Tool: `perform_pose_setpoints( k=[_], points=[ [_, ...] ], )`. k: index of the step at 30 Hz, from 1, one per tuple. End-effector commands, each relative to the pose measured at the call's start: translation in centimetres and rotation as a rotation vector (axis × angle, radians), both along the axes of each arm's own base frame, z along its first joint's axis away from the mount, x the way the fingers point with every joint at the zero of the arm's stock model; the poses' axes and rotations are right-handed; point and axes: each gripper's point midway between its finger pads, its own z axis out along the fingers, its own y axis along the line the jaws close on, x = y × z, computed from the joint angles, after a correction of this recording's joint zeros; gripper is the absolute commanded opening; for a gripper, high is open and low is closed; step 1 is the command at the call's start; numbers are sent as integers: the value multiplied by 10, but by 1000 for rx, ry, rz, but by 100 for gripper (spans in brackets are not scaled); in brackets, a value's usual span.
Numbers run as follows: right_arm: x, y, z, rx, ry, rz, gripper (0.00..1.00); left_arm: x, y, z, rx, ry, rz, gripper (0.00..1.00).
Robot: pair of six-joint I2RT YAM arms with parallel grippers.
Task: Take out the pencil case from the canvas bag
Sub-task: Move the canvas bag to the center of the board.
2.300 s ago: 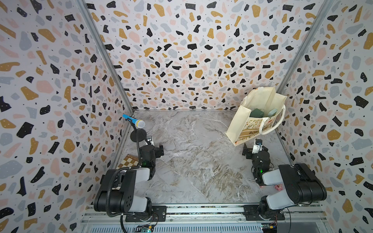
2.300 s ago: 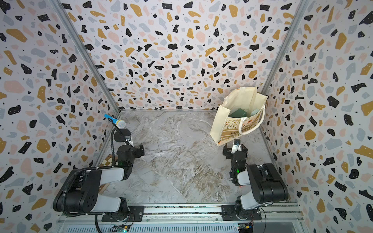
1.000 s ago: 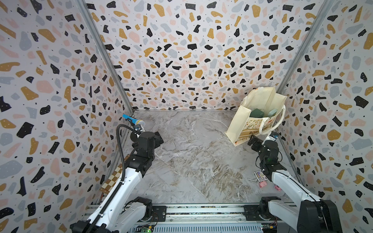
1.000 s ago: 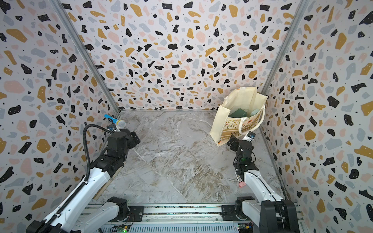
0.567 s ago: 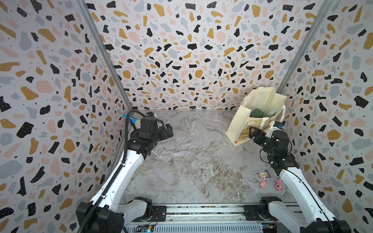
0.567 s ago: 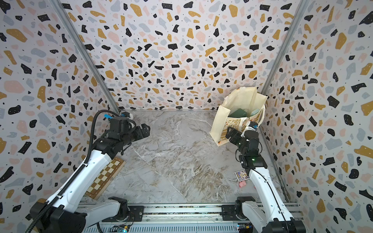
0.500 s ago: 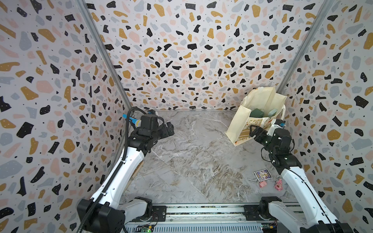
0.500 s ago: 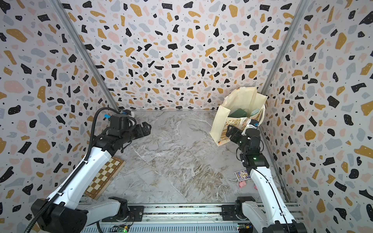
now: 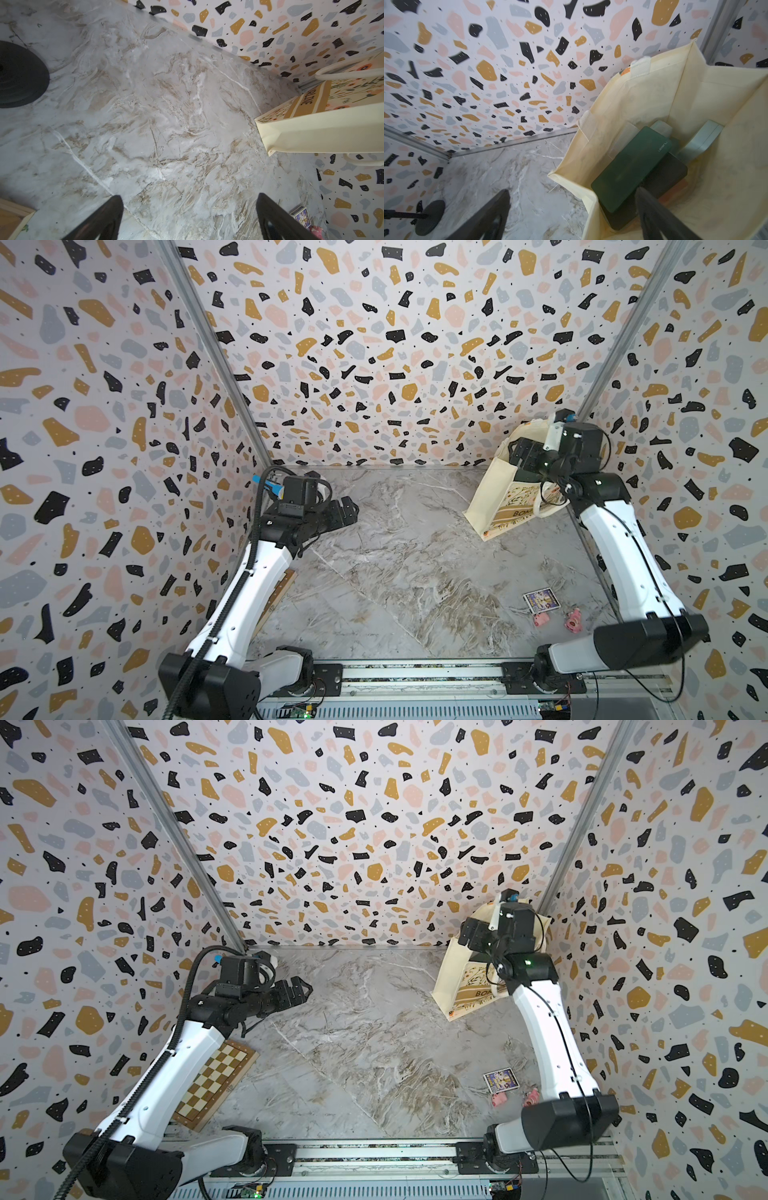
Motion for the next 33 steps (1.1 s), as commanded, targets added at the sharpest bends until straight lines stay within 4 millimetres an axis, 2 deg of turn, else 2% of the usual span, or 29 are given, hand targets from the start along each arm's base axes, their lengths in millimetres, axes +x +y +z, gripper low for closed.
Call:
perform_pose_setpoints(
  k=[1, 4, 7, 12, 22, 25, 27, 29, 33],
  points=[
    [7, -1, -12, -85, 124, 51, 91, -10, -4, 16, 5, -90, -70, 99],
    [24, 1, -17, -117, 185, 68, 84, -17, -5, 21, 39, -118, -114, 99],
    [30, 4, -22, -130, 222, 84, 79, -22, 2, 29, 68, -154, -94, 99],
    [27, 1, -40, -153, 285, 86, 72, -26, 9, 37, 90, -198, -75, 99],
    [21, 1, -71, -183, 369, 105, 62, -24, 9, 28, 93, -160, -77, 99],
    [20, 3, -70, -185, 363, 108, 59, -24, 10, 28, 95, -158, -72, 99],
    [19, 1, -69, -191, 361, 100, 62, -23, 11, 28, 93, -158, -70, 99],
    [16, 0, -59, -192, 336, 91, 69, -23, 12, 28, 93, -156, -67, 99],
    [1, -3, -26, -166, 217, 62, 71, -23, 11, 26, 90, -151, -73, 99]
  ],
)
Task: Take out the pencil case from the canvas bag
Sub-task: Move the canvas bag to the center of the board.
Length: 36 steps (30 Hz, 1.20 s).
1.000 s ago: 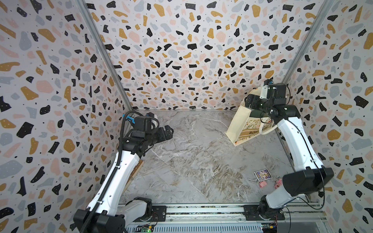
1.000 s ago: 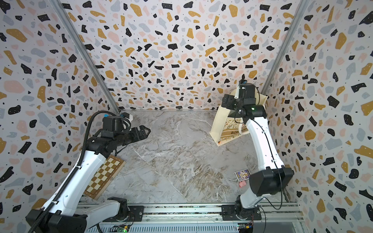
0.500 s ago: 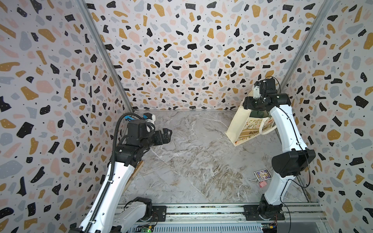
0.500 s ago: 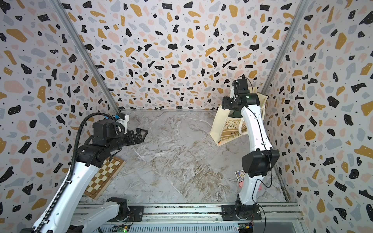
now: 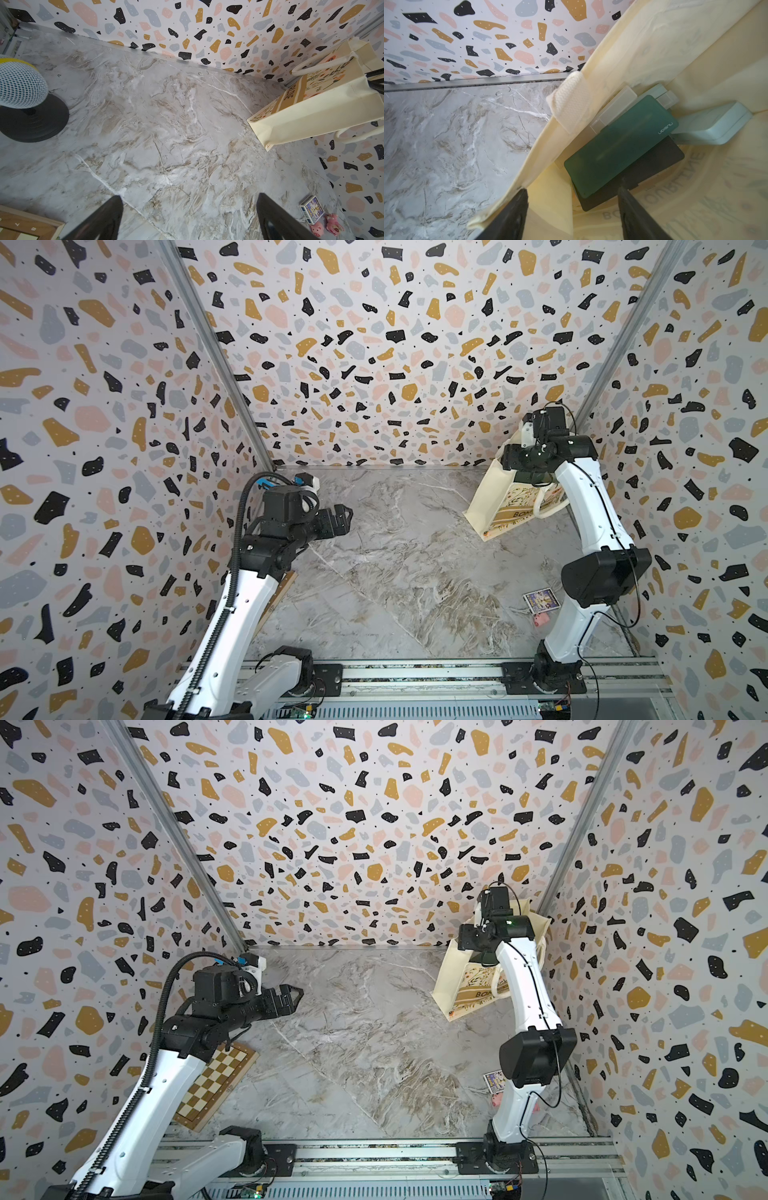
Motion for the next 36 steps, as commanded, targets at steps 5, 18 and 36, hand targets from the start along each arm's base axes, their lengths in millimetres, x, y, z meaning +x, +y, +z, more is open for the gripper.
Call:
perform_pose_setpoints(
  k=[5, 18, 36],
  points=[
    [-46, 3, 32, 39, -95, 18, 71, 1, -2, -1, -3, -5, -21, 99],
    [-30, 8, -6, 5, 27, 53, 66, -16, -66, 0, -63, 4, -327, 99],
    [-4, 7, -1, -33, 27, 46, 36, -44, -113, 10, 202, -120, -395, 99]
  ],
)
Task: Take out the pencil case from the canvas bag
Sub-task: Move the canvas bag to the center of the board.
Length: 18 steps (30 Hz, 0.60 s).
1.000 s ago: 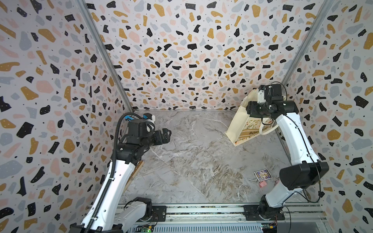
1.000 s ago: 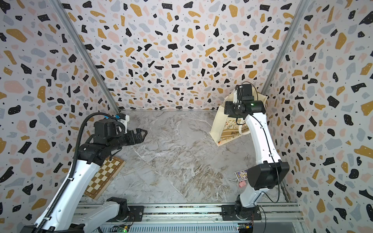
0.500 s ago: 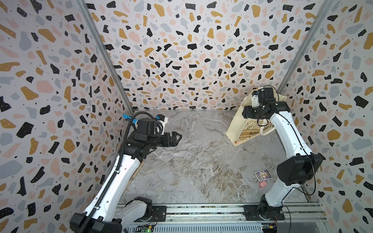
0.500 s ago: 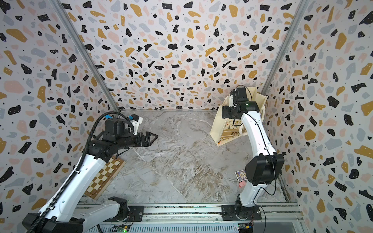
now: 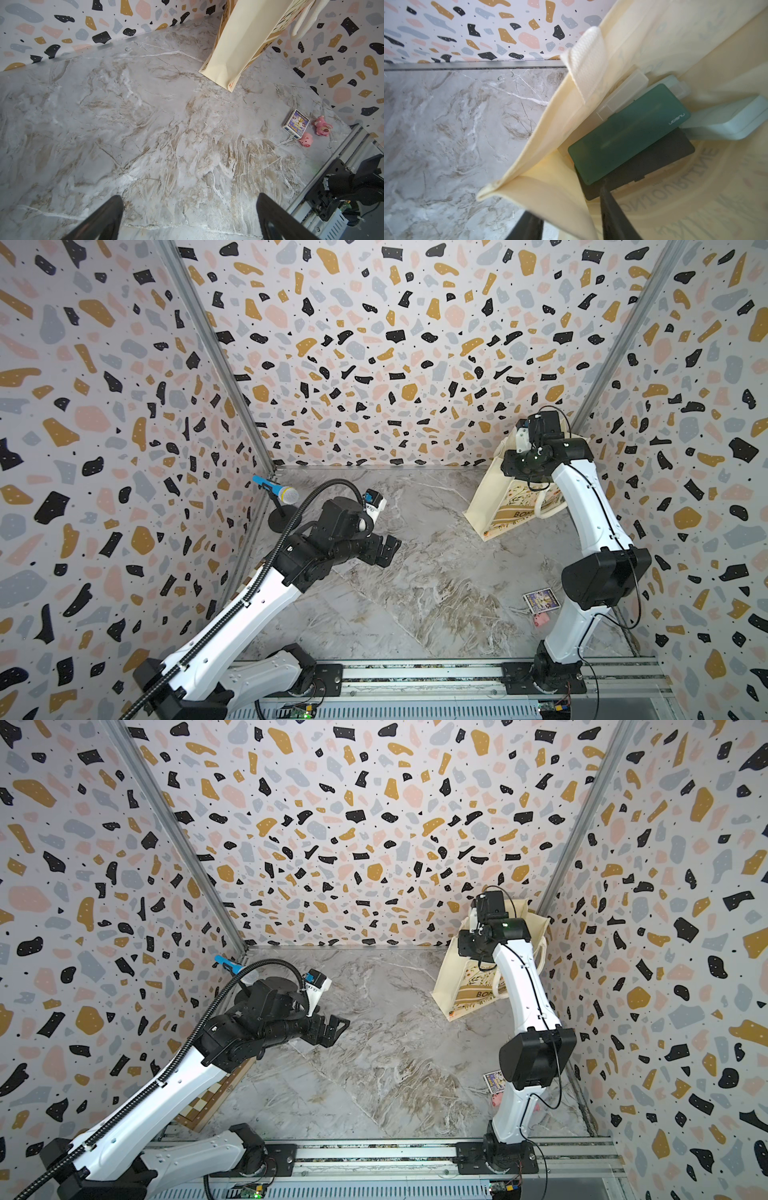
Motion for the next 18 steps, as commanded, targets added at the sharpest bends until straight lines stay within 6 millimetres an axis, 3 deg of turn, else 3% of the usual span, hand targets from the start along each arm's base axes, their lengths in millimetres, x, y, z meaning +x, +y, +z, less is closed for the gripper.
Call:
perform_pose_setpoints(
  k=[1, 5, 9, 14, 18],
  points=[
    [-4, 1, 19, -8, -36, 7, 32, 7, 4, 23, -23, -73, 40, 99],
    [-5, 11, 29, -8, -69, 39, 18, 12, 11, 24, -22, -79, 100, 99],
    [-7, 35, 42, 3, -115, 106, 0, 17, 25, 31, -7, -101, 180, 99],
    [-18, 82, 55, 16, -165, 209, 0, 21, 53, 41, 29, -120, 294, 99],
    [-38, 136, 55, 17, -179, 334, 0, 25, 98, 51, 11, -124, 476, 99]
  ],
)
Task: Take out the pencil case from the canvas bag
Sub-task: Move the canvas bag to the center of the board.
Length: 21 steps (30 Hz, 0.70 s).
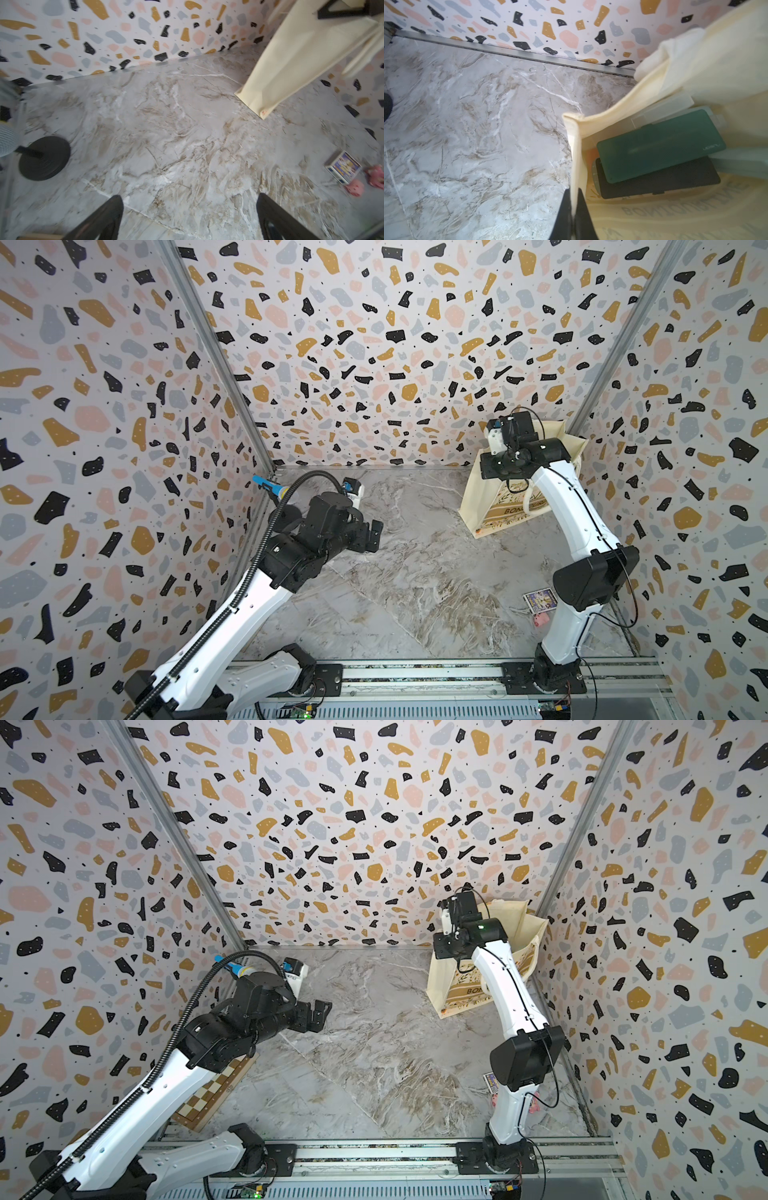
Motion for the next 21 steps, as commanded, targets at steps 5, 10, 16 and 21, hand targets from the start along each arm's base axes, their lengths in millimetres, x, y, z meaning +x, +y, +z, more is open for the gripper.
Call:
perform_pose_setpoints(
  k=[5, 10, 16, 21],
  points=[
    [-57, 110, 47, 60, -135, 282, 0, -10, 73, 32, -18, -84, 263, 99],
    [-109, 173, 35, 47, -119, 465, 0, -15, 89, 34, -12, -89, 315, 99],
    [-187, 213, 18, 9, -127, 659, 0, -19, 89, 32, -5, -80, 299, 99],
    [-213, 194, 20, 48, -148, 657, 0, -18, 89, 30, 7, -88, 295, 100]
  ],
)
